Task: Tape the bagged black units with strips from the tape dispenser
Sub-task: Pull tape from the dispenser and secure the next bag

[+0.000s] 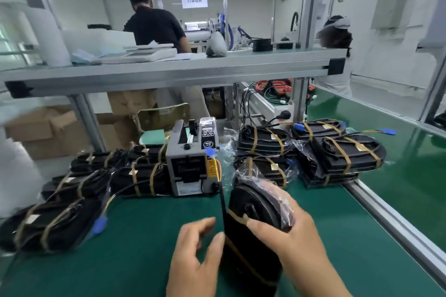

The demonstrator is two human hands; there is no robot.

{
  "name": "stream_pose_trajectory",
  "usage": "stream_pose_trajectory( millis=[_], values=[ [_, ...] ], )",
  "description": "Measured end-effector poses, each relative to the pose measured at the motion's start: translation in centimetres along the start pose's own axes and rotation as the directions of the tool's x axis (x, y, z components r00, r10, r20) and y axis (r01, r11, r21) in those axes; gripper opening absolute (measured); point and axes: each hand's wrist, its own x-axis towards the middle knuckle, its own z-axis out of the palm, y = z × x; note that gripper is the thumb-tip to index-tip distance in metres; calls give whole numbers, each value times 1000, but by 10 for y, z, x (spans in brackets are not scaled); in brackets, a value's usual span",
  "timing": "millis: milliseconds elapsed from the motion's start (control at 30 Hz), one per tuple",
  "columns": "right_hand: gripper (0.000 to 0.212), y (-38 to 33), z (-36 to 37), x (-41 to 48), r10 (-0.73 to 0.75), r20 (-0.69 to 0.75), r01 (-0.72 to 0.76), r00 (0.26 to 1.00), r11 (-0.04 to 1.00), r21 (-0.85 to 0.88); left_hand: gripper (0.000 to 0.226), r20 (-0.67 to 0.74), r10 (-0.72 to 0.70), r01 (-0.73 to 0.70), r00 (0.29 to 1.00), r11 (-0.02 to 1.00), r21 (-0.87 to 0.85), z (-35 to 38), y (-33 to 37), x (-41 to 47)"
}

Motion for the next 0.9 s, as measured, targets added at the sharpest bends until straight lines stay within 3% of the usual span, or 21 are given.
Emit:
stream_pose_trajectory(
  millis=[67, 167, 267, 367, 467, 533, 600, 700, 767, 900],
  values=[
    [62, -6, 5, -4, -21, 108, 25, 994, 999, -32, 21, 21, 96, -96, 995, 995, -2, -19, 22, 22],
    [62, -12, 10, -5, -27, 206, 41, 978, 997, -67, 44, 278, 245, -271, 929, 961, 58, -38, 50, 54],
    [64, -13, 10, -5, -21, 269, 48, 963, 994, -96, 52, 544, 212, -289, 812, 956, 59, -43, 67, 78],
    [63, -14, 9, -5, -18, 282, 59, 959, 989, -137, 31, 674, 187, -249, 715, 969, -5, -43, 79, 89],
    [66, -15, 9, -5, -7, 283, 47, 959, 990, -133, 13, 656, 249, -227, 713, 966, -121, -38, 83, 90],
    [77, -16, 8, -6, 10, 277, 25, 961, 992, -123, 13, 609, 297, -221, 735, 955, -200, -33, 83, 87],
    [85, -16, 8, -8, 19, 259, 18, 966, 990, -139, 14, 552, 321, -189, 770, 940, -284, -26, 82, 82],
    [77, -19, 12, -13, 28, 296, 29, 955, 982, -188, 14, 442, 305, -122, 844, 910, -396, -17, 84, 79],
    [72, -19, 16, -16, 54, 329, 20, 943, 976, -217, 15, 416, 299, -124, 859, 909, -397, -13, 85, 82],
    [75, -18, 20, -15, 86, 246, -50, 965, 987, -150, 16, 425, 283, -131, 860, 927, -352, -17, 83, 88]
  ],
)
